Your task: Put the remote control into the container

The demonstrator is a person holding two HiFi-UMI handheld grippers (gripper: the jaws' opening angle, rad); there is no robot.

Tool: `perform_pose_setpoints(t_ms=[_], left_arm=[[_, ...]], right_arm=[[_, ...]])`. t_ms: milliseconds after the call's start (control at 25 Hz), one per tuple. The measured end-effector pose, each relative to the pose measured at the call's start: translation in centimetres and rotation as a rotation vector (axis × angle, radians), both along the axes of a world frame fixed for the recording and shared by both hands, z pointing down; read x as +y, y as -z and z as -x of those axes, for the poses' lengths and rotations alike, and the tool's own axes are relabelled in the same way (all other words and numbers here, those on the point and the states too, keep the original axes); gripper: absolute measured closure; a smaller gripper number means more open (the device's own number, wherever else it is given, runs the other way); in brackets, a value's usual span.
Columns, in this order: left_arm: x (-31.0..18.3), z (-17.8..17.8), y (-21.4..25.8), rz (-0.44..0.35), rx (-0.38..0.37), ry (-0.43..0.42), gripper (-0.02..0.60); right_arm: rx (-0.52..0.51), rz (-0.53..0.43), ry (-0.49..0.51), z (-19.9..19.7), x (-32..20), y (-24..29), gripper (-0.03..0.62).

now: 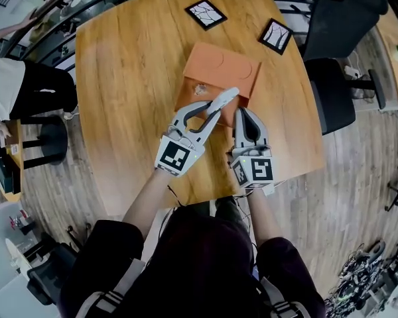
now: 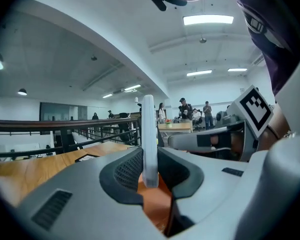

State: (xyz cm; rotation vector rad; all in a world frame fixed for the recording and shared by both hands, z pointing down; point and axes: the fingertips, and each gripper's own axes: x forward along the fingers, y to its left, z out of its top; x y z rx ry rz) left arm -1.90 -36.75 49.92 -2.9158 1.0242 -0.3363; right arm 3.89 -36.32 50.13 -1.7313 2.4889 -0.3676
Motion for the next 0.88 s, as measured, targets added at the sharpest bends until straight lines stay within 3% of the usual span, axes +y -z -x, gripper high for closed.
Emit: perform_pose_setpoints(t_ms=[200,400,480,680,880], left_arm=[[-1.2,0.0,-4.7,-0.013,-0.229,-0.059,0.491],[-1.6,-0.3,-10.1,-0.062,-0.572,-0.164,0.491],[-1.6,-0.4,-12.1,-0.061,-0.676,-0.202,0.491],[-1.5,-0.5,-15.1,-0.01,-0.798,-0.251,0.491],[-2.2,-0.7,-15.9,-0.004,-0.825,-0.257,0.491]], right_arm=[[0.001,0.031,-0.022,-0.7,0.0,-1.4,0.576],[0.003,0.065,-0.04,-1.5,0.7,-2.9,0.576],[0.0,0.072,-0.046,-1.6,0.8,-3.3,0.576],[0.001,0.075,-0.058,-2.1,0.9,-3.5,0.576],[0.0,0.076,-0.07,-2.6,0.7,-3.8,0.576]])
